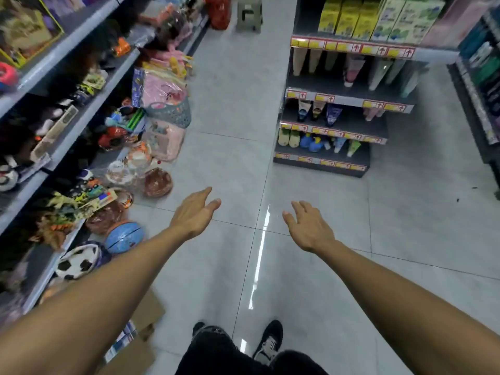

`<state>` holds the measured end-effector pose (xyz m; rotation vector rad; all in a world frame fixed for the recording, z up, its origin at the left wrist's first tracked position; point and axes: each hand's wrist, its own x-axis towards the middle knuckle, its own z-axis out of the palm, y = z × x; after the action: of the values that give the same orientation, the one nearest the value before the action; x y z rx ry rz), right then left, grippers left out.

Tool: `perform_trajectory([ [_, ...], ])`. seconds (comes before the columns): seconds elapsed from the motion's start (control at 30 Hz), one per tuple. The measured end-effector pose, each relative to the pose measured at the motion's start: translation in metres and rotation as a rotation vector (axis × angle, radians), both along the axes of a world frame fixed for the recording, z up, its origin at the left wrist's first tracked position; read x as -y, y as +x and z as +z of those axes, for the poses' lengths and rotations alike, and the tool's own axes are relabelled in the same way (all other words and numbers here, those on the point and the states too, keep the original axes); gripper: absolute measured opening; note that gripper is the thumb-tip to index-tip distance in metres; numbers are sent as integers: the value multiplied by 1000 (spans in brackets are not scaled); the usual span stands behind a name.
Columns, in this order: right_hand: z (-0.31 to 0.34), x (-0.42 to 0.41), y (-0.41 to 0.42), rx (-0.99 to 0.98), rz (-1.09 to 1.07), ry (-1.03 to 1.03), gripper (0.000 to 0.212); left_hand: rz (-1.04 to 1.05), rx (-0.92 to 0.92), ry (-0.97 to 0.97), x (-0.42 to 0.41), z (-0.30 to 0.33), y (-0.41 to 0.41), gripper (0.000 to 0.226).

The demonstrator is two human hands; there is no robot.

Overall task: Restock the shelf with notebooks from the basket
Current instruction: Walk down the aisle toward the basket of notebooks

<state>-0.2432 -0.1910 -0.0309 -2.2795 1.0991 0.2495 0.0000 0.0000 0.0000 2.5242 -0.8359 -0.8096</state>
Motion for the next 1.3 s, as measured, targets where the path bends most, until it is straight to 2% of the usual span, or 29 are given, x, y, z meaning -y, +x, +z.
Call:
perform_trajectory([
  [0.23,7,30,37,-11,92,-13,72,58,12,-20,17,16,20,67],
  [0.43,13,64,108,6,165,-62,73,111,3,-54,36,18,80,69],
  [0.97,36,156,412,-43,192,-159,77,95,-30,-29,120,39,380,69],
  [1.3,36,232,515,-76,152,-170,74,22,-25,-29,205,45,497,67],
])
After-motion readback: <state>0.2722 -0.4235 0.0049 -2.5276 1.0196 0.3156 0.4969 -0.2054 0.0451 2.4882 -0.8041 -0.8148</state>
